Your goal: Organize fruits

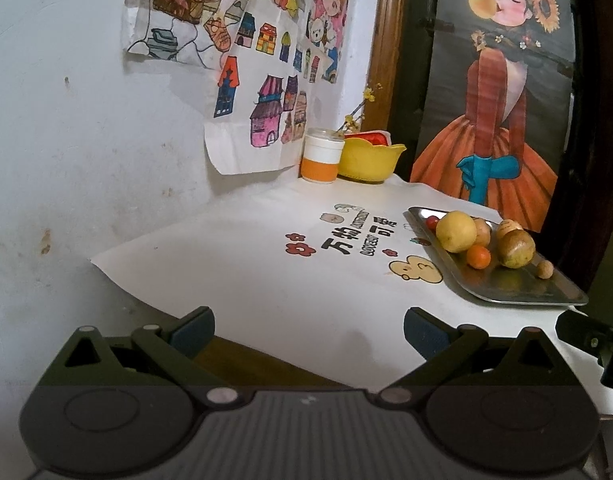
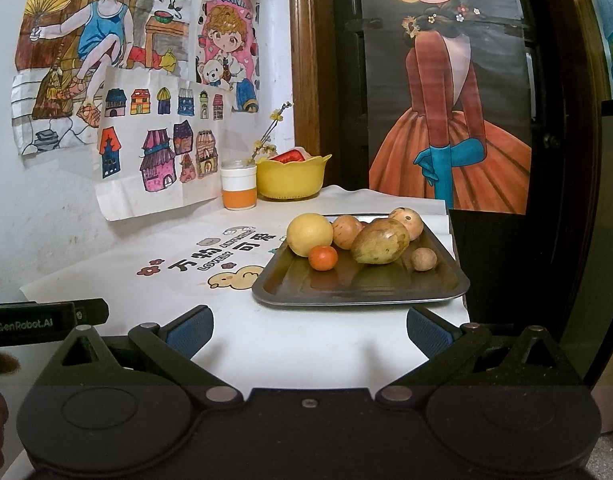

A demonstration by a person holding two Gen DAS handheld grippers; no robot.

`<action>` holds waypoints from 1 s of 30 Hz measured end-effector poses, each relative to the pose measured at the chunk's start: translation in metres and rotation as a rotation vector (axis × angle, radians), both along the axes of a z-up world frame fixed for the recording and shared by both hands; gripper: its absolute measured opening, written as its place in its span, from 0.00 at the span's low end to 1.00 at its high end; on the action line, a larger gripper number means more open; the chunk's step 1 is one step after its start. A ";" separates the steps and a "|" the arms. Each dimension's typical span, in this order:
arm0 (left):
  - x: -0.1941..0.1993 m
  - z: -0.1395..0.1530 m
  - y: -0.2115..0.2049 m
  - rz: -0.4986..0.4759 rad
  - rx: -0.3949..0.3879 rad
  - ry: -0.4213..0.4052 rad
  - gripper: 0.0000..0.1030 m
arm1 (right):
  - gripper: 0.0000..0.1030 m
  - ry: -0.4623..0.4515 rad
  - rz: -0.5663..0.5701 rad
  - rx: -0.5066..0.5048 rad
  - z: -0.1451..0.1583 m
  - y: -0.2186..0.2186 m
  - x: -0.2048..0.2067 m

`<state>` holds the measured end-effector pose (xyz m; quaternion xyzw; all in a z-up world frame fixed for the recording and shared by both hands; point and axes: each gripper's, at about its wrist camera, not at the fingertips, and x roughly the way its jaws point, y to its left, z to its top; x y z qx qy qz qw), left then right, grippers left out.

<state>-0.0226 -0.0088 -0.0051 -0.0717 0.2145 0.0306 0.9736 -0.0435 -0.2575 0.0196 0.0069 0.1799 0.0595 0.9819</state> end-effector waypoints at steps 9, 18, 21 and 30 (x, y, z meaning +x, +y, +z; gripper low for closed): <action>0.002 0.000 0.000 0.019 -0.001 0.006 1.00 | 0.99 0.007 0.004 -0.002 -0.005 0.004 -0.001; 0.005 -0.003 0.001 0.021 0.001 0.021 1.00 | 1.00 0.020 0.006 -0.004 -0.007 0.004 0.003; 0.006 -0.004 0.002 0.019 -0.001 0.024 1.00 | 0.99 0.023 0.006 -0.006 -0.007 0.004 0.004; 0.007 -0.007 0.004 0.014 -0.007 0.030 1.00 | 1.00 0.028 0.008 -0.010 -0.010 0.005 0.006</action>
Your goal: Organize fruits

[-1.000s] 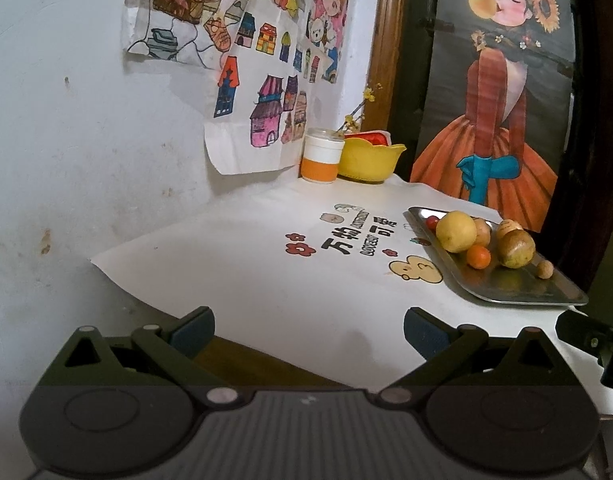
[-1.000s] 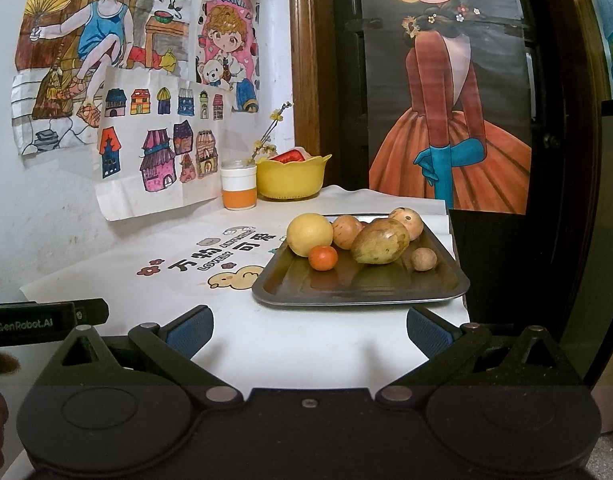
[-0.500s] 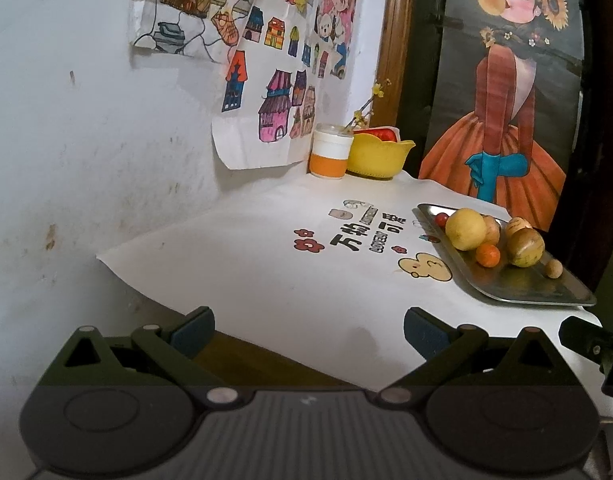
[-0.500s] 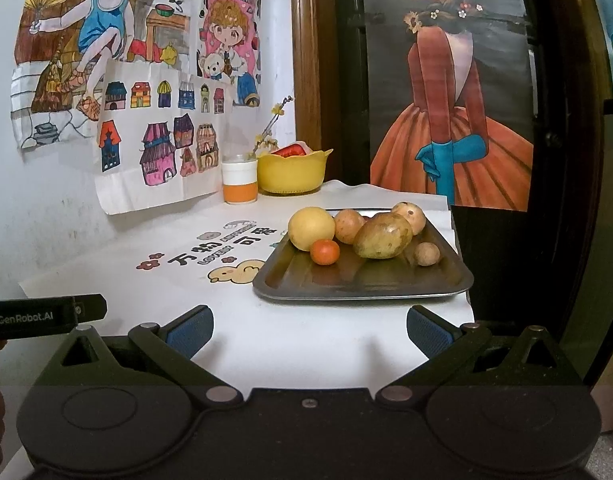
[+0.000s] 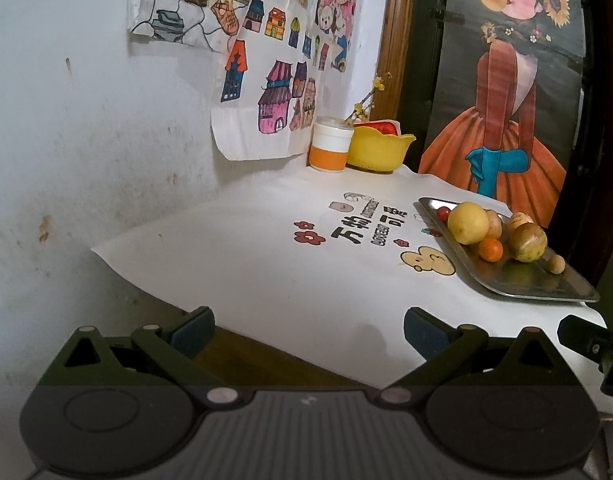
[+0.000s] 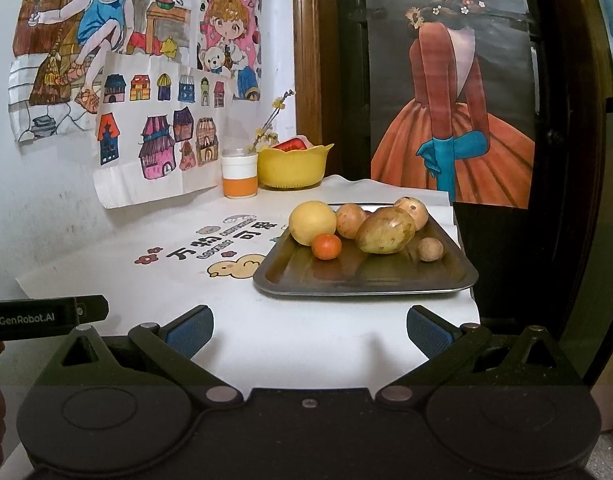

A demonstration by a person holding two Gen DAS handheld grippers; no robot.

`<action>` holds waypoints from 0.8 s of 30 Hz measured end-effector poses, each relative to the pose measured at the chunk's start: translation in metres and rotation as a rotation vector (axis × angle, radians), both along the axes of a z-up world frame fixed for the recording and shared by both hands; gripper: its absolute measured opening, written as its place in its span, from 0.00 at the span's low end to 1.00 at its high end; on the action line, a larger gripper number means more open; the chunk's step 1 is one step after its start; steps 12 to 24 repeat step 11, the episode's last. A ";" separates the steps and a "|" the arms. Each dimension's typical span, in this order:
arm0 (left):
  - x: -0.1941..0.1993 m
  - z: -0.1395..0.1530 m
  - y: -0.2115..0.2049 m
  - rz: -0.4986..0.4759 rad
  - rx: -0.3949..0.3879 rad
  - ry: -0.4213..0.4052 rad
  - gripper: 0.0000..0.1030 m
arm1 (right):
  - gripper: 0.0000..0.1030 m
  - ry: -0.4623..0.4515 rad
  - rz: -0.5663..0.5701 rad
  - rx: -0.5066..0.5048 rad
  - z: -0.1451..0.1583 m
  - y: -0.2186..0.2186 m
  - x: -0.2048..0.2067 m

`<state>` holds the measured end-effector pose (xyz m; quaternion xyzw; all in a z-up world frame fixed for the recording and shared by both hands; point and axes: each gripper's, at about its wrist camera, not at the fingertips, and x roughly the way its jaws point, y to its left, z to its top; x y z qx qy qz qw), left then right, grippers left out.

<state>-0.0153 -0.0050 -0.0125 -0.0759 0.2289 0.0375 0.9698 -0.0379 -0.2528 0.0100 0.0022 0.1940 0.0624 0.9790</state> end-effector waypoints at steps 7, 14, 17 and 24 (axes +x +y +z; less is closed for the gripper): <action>0.003 -0.003 0.002 -0.006 -0.006 0.002 1.00 | 1.00 0.012 0.005 -0.009 -0.003 0.002 0.004; 0.004 -0.003 0.003 -0.009 -0.011 0.006 1.00 | 0.99 0.014 0.009 -0.013 -0.003 0.004 0.005; 0.004 -0.003 0.003 -0.009 -0.011 0.006 1.00 | 0.99 0.014 0.009 -0.013 -0.003 0.004 0.005; 0.004 -0.003 0.003 -0.009 -0.011 0.006 1.00 | 0.99 0.014 0.009 -0.013 -0.003 0.004 0.005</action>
